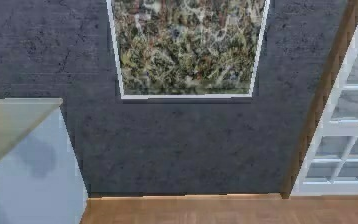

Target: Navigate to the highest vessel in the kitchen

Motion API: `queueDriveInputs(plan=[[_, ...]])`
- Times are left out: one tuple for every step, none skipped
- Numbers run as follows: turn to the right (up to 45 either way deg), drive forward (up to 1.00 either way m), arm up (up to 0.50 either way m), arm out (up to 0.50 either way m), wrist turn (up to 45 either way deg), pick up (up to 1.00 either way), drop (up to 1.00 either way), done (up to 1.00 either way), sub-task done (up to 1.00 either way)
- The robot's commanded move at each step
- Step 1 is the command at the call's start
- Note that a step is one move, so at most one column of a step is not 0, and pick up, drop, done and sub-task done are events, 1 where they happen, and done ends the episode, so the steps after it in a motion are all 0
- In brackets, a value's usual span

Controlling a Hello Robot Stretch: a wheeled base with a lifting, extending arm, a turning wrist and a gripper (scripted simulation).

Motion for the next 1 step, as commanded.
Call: queueDriveInputs(plan=[[-45.0, 0.00, 0.00, 0.00, 0.0, 0.00, 0.00, 0.00, 0.00]])
